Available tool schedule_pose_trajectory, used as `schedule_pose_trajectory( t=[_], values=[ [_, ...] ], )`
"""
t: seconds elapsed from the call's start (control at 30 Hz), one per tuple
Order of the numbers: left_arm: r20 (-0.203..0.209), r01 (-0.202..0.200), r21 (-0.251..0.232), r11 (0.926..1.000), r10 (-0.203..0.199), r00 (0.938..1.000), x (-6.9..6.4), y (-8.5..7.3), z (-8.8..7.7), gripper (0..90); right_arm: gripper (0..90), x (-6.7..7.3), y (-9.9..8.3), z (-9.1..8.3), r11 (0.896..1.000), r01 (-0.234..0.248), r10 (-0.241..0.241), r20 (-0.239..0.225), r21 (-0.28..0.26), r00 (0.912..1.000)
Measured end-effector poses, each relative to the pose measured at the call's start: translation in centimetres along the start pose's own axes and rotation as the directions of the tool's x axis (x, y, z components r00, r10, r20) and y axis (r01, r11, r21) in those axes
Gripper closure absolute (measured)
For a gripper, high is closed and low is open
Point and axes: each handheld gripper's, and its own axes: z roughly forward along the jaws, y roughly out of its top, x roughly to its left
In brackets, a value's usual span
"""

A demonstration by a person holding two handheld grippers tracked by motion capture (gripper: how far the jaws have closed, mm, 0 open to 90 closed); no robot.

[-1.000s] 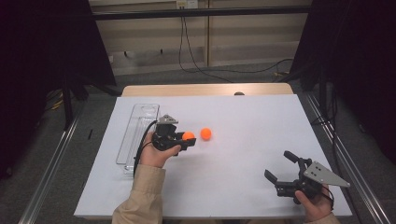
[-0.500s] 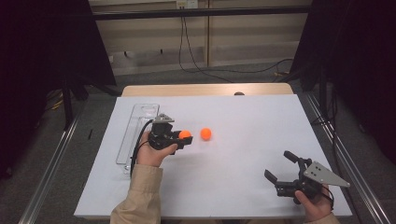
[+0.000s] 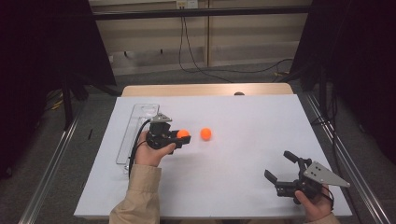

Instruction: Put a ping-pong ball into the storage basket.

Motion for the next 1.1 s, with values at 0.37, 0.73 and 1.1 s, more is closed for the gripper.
schedule_pose_trajectory(
  t=[0.37,0.73,1.1],
  values=[
    [-0.007,0.002,0.004,1.0,-0.002,1.0,0.27,-0.02,-0.29,50.9,1.6,-0.02,0.0,-0.02,1.0,0.0,0.0,0.0,0.001,1.0],
    [-0.015,0.013,-0.005,0.9999,-0.014,0.9998,0.61,-0.05,-0.65,50.9,1.6,0.01,-0.01,0.01,1.0,-0.001,0.001,-0.001,0.001,1.0],
    [-0.025,0.021,-0.009,0.9997,-0.021,0.9995,0.9,-0.13,-0.84,50.9,1.6,0.02,0.0,0.01,1.0,0.001,-0.001,-0.001,0.001,1.0]
  ],
)
